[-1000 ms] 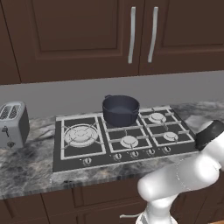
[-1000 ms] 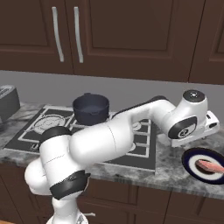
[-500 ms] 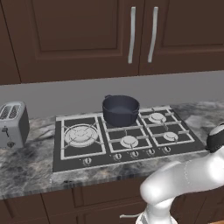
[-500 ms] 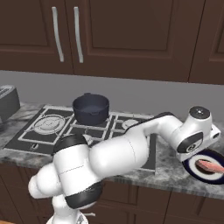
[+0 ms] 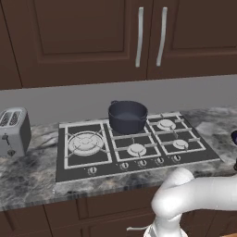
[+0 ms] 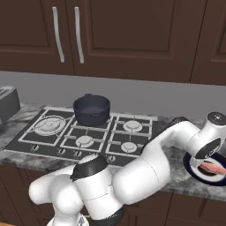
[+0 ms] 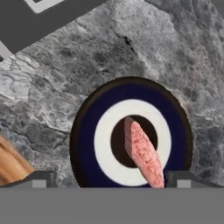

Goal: Retrieve the frozen meat and place it in the pot on a burner. Then turn the burner on.

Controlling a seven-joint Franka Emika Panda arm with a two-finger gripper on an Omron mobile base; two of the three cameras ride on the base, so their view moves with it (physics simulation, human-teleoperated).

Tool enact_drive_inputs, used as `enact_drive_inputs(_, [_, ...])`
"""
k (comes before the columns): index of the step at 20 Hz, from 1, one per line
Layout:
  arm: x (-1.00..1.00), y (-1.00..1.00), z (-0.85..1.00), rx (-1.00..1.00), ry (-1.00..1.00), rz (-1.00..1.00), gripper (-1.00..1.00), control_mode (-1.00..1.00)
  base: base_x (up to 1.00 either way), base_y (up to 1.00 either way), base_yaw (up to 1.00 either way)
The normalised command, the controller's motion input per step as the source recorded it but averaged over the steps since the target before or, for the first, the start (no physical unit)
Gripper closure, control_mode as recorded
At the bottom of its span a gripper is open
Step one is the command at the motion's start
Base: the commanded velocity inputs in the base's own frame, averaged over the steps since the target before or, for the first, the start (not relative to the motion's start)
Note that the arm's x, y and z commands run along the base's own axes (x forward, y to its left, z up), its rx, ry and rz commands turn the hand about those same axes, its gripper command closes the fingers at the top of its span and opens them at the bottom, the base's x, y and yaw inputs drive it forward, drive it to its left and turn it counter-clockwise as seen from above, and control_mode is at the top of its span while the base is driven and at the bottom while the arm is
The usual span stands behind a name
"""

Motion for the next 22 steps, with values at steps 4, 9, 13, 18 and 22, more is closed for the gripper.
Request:
enact_drive_inputs(4, [0.0, -0.19, -0.01, 0.0, 0.01, 0.19, -1.0, -1.0, 0.0, 0.0, 0.0])
enact_drive_inputs(9, [0.05, 0.0, -0.08, 0.0, 0.0, 0.14, -1.0, -1.0, 0.0, 0.0, 0.0])
enact_drive_inputs(13, [0.25, -0.02, -0.39, 0.0, 0.0, 0.2, -1.0, -1.0, 0.0, 0.0, 0.0])
enact_drive_inputs(18, [0.15, 0.0, -0.46, -0.01, 0.0, 0.16, -1.0, -1.0, 0.0, 0.0, 0.0])
enact_drive_inputs(22, [0.12, -0.05, -0.21, -0.03, 0.0, 0.03, -1.0, -1.0, 0.0, 0.0, 0.0])
